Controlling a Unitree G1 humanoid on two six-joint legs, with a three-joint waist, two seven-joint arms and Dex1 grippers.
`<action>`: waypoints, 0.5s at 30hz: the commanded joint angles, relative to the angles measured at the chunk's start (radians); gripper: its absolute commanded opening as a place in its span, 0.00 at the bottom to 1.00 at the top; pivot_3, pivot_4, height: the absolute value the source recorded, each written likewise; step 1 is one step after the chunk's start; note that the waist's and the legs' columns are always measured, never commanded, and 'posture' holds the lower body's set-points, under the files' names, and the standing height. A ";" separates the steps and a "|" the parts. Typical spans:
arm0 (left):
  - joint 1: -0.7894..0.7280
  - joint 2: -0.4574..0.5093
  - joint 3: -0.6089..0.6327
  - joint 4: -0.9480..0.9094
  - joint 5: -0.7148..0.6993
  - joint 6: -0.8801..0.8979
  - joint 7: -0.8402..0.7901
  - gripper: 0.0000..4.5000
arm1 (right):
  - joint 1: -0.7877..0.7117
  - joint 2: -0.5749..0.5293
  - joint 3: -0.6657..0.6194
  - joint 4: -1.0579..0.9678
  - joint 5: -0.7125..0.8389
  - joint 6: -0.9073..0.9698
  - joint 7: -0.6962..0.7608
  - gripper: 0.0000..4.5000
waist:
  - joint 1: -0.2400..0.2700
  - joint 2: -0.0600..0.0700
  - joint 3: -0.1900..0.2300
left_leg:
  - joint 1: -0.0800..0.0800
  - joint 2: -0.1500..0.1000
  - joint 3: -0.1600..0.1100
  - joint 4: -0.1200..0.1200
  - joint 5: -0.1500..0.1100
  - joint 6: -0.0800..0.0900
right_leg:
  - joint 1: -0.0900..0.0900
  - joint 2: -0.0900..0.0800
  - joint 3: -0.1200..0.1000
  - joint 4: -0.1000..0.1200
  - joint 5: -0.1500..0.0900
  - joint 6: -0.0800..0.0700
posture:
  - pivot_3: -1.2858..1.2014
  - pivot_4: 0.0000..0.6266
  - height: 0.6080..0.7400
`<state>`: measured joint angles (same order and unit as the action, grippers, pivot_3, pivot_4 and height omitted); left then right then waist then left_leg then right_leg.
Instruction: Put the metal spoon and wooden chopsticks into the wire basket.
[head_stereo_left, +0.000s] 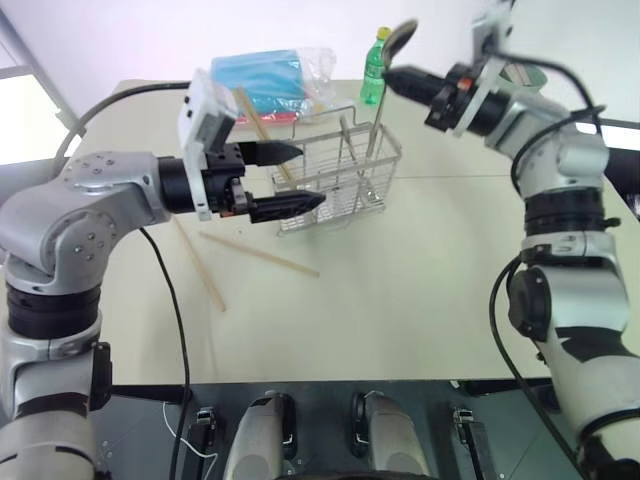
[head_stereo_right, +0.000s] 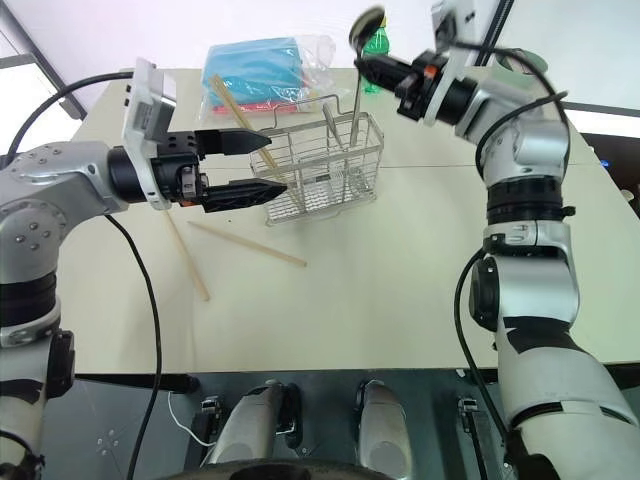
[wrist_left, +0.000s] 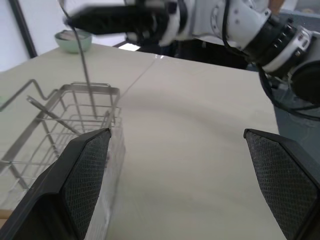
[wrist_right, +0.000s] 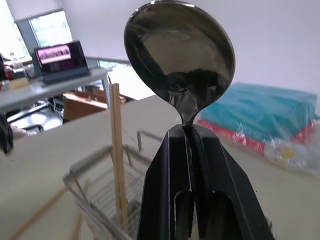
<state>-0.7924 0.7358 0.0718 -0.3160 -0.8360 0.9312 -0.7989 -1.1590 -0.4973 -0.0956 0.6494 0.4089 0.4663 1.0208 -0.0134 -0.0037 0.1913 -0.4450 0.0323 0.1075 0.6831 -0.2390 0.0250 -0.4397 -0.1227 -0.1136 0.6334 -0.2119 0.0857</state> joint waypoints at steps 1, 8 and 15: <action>-0.028 0.005 0.056 0.000 0.015 -0.031 0.031 1.00 | -0.001 0.009 -0.007 0.005 -0.011 -0.016 -0.010 0.14 | -0.001 0.000 0.000 | 0.000 0.000 0.000 0.000 0.000 0.000 | 0.000 0.000 0.000 0.000 0.000 0.000 | 0.52 0.24 0.75; -0.040 -0.004 0.068 0.007 0.030 -0.037 0.069 1.00 | -0.019 0.007 -0.026 0.039 -0.035 -0.049 -0.065 0.89 | 0.001 0.000 0.000 | 0.000 0.000 0.000 0.000 0.000 0.000 | 0.000 0.000 0.000 0.000 0.000 0.000 | 0.52 0.24 0.75; -0.030 0.007 0.189 -0.024 0.006 0.026 0.242 1.00 | -0.109 -0.135 -0.068 0.027 0.000 -0.015 0.040 0.98 | 0.001 0.000 0.000 | 0.000 0.000 0.000 0.000 0.000 0.000 | 0.000 0.000 0.000 0.000 0.000 0.000 | 0.52 0.24 0.75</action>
<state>-0.8112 0.7304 0.1902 -0.3015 -0.8134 0.9338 -0.6168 -1.2151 -0.5884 -0.1252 0.7212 0.3753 0.4398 1.0135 -0.0129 -0.0035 0.1917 -0.4453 0.0328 0.1071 0.6829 -0.2391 0.0250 -0.4400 -0.1224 -0.1133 0.6328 -0.2119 0.0857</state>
